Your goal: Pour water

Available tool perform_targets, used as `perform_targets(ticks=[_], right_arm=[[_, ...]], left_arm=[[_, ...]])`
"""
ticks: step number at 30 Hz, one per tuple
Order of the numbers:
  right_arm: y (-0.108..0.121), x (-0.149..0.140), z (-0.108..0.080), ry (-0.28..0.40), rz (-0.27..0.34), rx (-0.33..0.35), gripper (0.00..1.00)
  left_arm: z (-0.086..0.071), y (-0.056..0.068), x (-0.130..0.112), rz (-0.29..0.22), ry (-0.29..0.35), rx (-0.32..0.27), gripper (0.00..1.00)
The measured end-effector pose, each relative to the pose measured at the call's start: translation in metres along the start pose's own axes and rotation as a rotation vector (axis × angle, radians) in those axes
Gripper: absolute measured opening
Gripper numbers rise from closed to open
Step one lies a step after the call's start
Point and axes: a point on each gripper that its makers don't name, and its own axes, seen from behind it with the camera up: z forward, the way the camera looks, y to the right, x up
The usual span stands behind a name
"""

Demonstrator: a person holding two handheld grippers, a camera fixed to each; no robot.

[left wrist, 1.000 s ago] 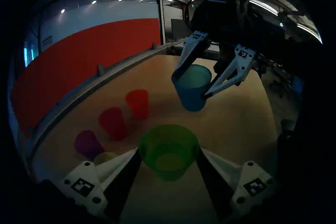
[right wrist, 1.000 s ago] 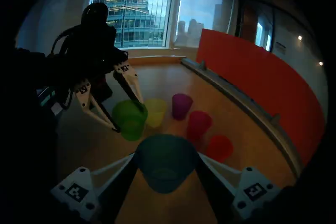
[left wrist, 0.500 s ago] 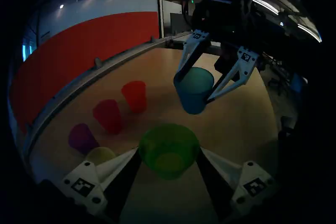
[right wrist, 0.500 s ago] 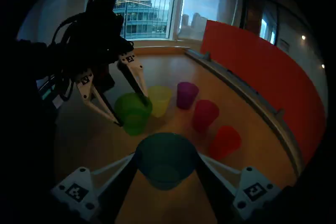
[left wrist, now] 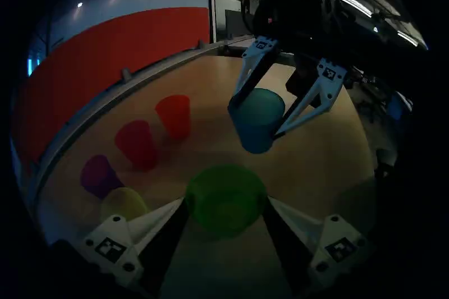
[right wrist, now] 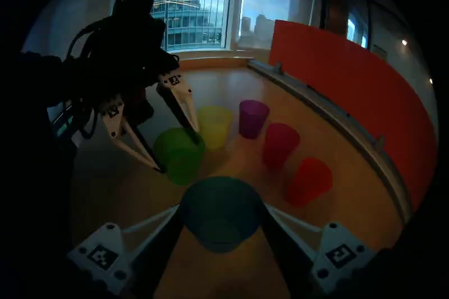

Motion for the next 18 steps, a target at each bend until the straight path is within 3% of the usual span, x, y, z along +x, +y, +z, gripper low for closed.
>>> perform_targets(ticks=[18], right_arm=[[-0.013,-0.022,0.019,-0.021,0.024,0.029,0.93]], left_arm=[[0.008,0.004,-0.014,-0.032,-0.004,-0.019,0.89]])
